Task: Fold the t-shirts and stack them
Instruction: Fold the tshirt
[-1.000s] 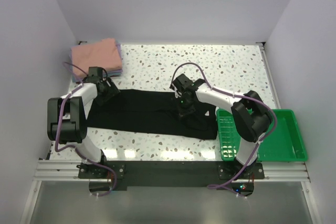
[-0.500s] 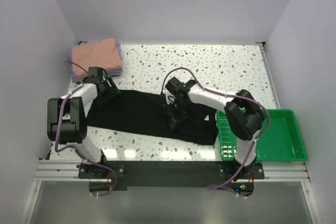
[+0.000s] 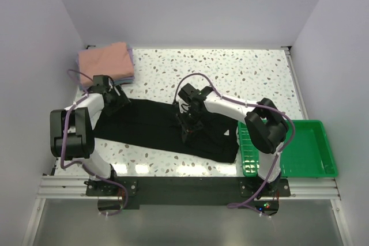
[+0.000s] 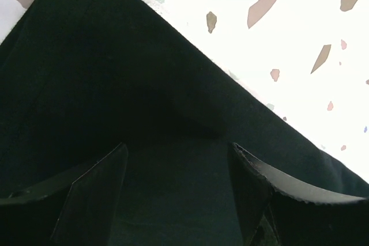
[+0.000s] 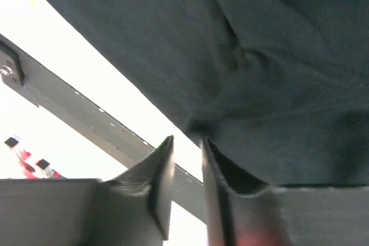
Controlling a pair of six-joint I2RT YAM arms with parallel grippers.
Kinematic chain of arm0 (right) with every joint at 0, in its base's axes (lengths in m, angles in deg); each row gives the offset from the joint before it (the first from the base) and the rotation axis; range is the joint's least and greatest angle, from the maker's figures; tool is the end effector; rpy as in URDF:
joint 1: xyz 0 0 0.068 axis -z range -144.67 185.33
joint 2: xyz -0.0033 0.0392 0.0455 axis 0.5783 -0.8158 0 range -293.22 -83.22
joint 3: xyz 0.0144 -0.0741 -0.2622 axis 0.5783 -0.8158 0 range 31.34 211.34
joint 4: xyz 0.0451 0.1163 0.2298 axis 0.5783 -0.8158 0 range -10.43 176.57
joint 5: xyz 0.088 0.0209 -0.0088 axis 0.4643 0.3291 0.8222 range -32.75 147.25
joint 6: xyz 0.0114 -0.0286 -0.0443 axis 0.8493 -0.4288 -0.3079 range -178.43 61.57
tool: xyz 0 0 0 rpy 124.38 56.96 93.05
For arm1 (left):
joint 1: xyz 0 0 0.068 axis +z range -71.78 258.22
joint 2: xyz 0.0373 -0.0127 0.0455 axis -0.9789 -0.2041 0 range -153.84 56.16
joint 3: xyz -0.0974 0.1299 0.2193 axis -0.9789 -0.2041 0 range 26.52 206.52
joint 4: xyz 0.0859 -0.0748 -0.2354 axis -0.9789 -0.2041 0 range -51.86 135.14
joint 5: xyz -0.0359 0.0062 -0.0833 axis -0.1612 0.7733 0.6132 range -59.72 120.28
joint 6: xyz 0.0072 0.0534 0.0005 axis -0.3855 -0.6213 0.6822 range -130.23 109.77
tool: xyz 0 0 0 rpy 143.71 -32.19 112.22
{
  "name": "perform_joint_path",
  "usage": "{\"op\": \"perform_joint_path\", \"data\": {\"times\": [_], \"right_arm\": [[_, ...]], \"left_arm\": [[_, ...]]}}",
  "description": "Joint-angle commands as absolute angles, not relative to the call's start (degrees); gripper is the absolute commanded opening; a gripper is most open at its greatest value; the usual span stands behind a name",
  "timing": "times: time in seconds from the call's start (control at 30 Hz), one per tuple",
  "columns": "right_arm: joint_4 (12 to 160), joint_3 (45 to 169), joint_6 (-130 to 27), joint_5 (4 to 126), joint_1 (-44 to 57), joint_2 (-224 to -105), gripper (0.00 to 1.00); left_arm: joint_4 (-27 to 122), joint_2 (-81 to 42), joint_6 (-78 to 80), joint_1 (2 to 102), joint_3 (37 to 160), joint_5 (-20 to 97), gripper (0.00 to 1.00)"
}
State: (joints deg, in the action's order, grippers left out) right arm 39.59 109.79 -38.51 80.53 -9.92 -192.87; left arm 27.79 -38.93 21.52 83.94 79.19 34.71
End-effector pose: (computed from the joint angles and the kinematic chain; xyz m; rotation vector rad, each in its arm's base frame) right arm 0.2513 0.2736 0.1822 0.7241 -2.9288 -0.6920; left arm 0.3187 0.0292 0.1609 -0.8195 2.5021 -0.2594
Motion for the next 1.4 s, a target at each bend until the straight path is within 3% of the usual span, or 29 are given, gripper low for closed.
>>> {"op": "perform_joint_path", "data": {"times": [0.0, 0.17, 0.37, 0.77, 1.37], "right_arm": [[38.77, 115.00, -38.48, 80.88, -10.02, -192.29, 0.36], [33.06, 122.56, -40.68, 76.94, -8.88, -192.56, 0.47], [33.13, 123.01, -38.22, 72.02, 3.15, -190.28, 0.53], [37.61, 118.26, -38.66, 64.01, 19.94, -191.59, 0.54], [40.69, 117.30, -41.29, 65.33, 24.17, -199.15, 0.51]], "left_arm": [[24.57, -40.35, 20.35, 88.66, 75.40, 35.46, 0.76], [23.78, -38.59, 19.39, 91.85, 75.04, 34.77, 0.76], [22.55, -36.04, 20.53, 91.85, 75.04, 34.94, 0.76], [24.30, -34.54, 24.48, 91.85, 82.94, 35.99, 0.76], [30.37, -38.58, 26.68, 91.93, 85.94, 32.48, 0.75]]}}
